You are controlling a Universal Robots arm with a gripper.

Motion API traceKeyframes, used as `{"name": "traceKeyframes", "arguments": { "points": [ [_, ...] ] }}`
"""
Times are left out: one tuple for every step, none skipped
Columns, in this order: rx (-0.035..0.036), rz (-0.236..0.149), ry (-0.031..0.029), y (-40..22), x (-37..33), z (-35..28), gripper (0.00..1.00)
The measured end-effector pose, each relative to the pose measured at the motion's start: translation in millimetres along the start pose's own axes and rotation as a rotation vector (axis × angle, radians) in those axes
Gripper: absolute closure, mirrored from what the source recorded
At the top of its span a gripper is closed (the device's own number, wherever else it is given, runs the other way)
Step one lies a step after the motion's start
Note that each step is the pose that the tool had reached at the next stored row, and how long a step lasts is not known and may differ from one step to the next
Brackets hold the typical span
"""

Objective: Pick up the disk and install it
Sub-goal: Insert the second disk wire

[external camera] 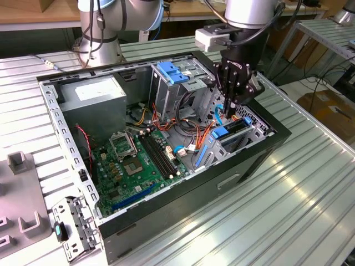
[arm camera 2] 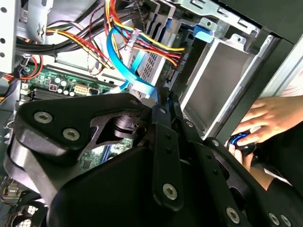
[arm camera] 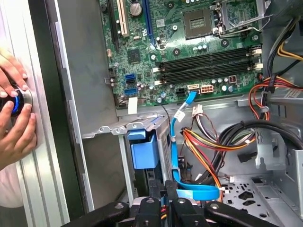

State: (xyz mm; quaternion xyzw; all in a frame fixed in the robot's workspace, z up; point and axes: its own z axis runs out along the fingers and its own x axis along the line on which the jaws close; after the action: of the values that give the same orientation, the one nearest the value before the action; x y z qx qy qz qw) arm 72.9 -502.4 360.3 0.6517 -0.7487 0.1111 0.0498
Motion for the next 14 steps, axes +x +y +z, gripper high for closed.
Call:
{"name": "traceKeyframes", "arguments": {
  "points": [
    [0.0021,0.001,-0.0059,-0.3,2.4,0.8,0.84],
    [0.0034,0.002,-0.0095,-0.4,3.8,1.3,0.84],
    [0.0046,0.002,-0.0131,-0.6,5.1,1.9,0.84],
    [0.0055,0.003,-0.0165,-0.8,6.4,2.4,0.84],
    [0.0062,0.003,-0.0192,-0.9,7.5,3.0,0.84],
    [0.0081,0.004,-0.0246,-1.1,9.7,4.4,0.84],
    [0.0088,0.004,-0.0266,-1.2,10.5,5.0,0.84],
    [0.0094,0.004,-0.0284,-1.2,11.2,5.7,0.84],
    [0.0095,0.004,-0.03,-1.2,11.4,6.3,0.84],
    [0.0096,0.004,-0.03,-1.3,11.4,6.3,0.84],
    [0.0096,0.004,-0.03,-1.2,11.4,6.3,0.84],
    [0.0095,0.004,-0.03,-1.3,11.5,6.3,0.84],
    [0.0096,0.004,-0.03,-1.3,11.5,6.3,0.84],
    [0.0096,0.004,-0.03,-1.3,11.5,6.3,0.84]
  ]
}}
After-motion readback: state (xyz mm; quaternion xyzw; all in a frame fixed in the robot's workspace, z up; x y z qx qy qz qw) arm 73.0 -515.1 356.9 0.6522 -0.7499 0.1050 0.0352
